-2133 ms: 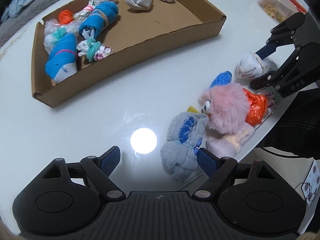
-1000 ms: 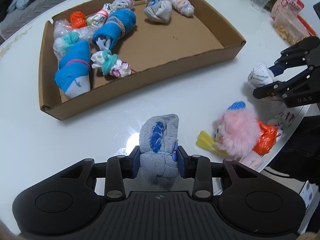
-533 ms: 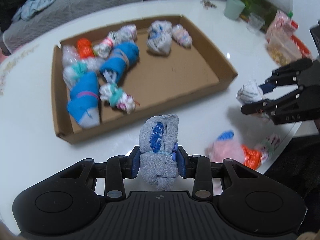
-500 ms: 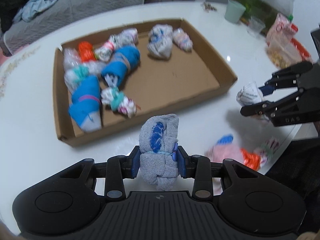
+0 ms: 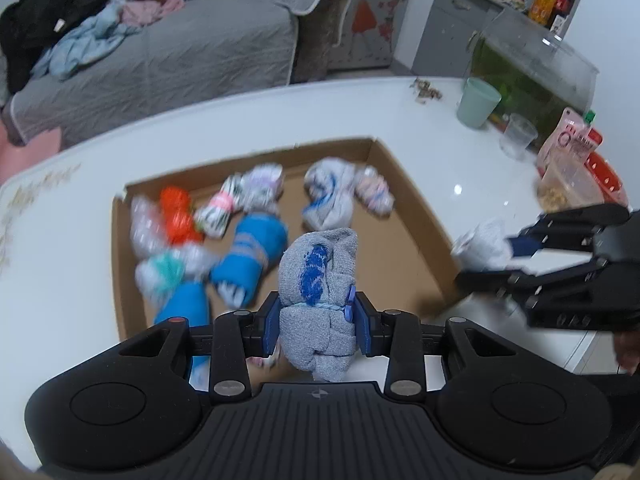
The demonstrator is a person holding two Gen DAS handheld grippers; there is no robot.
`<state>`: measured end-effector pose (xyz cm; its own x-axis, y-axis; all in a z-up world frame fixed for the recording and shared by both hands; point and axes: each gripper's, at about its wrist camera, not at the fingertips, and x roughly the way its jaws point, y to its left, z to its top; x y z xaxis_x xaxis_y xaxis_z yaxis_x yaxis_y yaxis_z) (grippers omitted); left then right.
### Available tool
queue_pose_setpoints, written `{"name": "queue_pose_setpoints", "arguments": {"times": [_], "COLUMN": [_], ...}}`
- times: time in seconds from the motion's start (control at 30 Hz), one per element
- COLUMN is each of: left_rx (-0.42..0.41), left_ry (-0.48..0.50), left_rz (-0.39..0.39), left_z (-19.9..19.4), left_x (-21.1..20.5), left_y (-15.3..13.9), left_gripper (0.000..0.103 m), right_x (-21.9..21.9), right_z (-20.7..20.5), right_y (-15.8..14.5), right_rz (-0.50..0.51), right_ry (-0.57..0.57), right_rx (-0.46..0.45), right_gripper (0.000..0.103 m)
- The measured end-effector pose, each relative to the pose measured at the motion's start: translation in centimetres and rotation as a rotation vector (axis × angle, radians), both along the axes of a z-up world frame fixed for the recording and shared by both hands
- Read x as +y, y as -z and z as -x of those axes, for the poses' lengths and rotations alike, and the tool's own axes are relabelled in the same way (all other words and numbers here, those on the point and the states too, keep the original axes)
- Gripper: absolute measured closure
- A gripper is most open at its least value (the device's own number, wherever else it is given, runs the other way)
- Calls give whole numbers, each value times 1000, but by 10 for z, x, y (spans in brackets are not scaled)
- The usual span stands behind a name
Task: Organize objects
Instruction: 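Lift both held bundles and carry them over the cardboard box, then lower both held bundles into the box beside the other bundles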
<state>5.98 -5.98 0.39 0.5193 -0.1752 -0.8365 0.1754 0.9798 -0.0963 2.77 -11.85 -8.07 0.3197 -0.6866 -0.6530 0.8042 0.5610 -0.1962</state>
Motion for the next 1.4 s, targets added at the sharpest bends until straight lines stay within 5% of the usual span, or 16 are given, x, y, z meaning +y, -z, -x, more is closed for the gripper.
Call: {"name": "queue_pose_setpoints", "arguments": {"times": [0.47, 0.8, 1.03, 1.4], "left_rx": [41, 111, 107, 106], "left_ry": [36, 32, 58, 58], "left_rz": [11, 4, -64, -57], "left_z": [-39, -60, -74, -91], "left_x": [-2, 2, -2, 2], "left_y": [35, 68, 85, 95], "left_gripper": [59, 59, 59, 59], "right_x": [-63, -82, -93, -119], "right_z": [-14, -29, -30, -42], "right_y": [2, 20, 22, 24], "right_rz": [-67, -109, -134, -134], "right_ry": [80, 128, 161, 207], "right_rx": [-53, 28, 6, -3], "right_gripper": [71, 71, 71, 71]}}
